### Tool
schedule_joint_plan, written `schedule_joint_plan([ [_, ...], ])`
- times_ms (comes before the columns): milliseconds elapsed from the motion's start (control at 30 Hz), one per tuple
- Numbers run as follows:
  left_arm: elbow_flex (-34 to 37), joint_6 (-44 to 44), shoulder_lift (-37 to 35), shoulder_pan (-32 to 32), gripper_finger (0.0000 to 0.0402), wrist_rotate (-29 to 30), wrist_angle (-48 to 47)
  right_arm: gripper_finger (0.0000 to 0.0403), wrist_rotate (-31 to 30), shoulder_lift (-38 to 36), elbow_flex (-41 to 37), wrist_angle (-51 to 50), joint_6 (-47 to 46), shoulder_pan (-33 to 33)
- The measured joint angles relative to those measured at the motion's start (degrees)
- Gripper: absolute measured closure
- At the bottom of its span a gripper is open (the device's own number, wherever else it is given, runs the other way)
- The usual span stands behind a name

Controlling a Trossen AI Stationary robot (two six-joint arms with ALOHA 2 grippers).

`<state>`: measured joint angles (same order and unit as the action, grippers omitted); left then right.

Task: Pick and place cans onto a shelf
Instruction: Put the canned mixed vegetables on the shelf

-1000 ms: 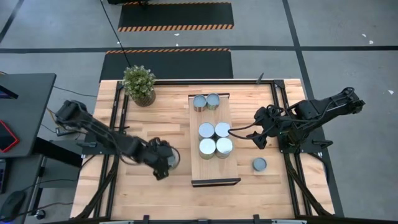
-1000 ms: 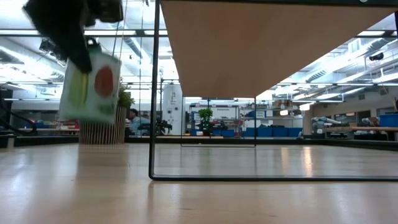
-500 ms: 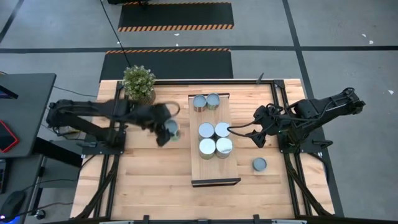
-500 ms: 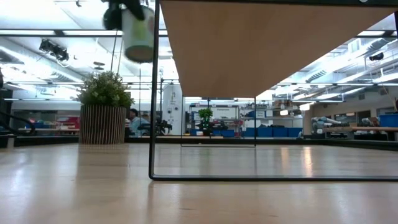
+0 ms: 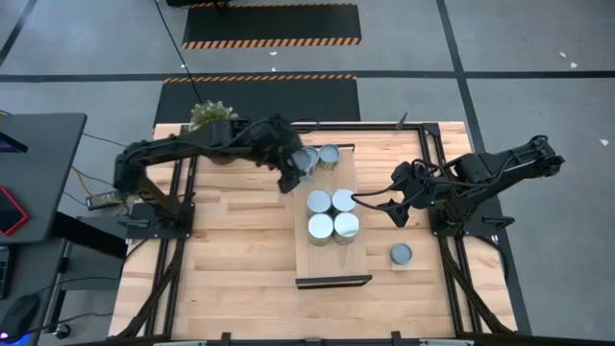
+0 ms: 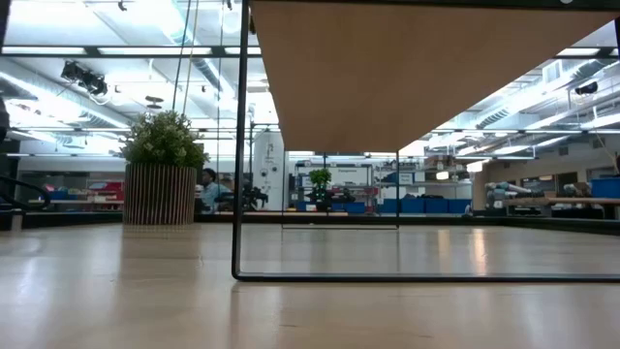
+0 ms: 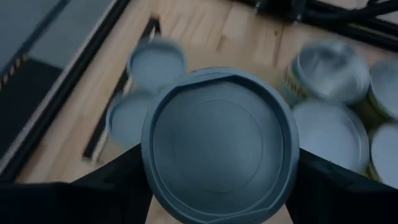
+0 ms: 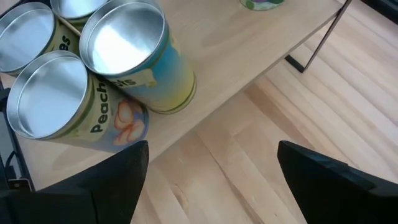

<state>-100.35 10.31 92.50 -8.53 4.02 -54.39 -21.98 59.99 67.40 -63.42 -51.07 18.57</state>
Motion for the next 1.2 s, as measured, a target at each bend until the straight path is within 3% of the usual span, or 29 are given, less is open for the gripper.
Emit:
schedule_joint_plan([
  [167, -7.2, -4.3, 7.0, -0.7, 0.0118, -1.2, 1.8, 0.0039, -1.3, 0.0, 0.0, 0.7, 0.0, 0.0],
  [467, -11.4, -8.6, 16.1, -0.6, 0.0118, -7.4, 7.4, 0.0039, -2.1, 0.0, 0.0, 0.8, -0.4, 0.0],
  [633, -11.2, -12.3, 17.5, -0.6, 0.0117, -10.8, 7.4, 0.0039, -2.4, 0.0, 0.0, 0.8, -0.9, 0.0],
  [1200, -9.6, -18.6, 17.4, 0.7, 0.009, -9.5, 8.7, 0.0039, -2.6, 0.0, 0.0, 1.1, -0.9, 0.0],
])
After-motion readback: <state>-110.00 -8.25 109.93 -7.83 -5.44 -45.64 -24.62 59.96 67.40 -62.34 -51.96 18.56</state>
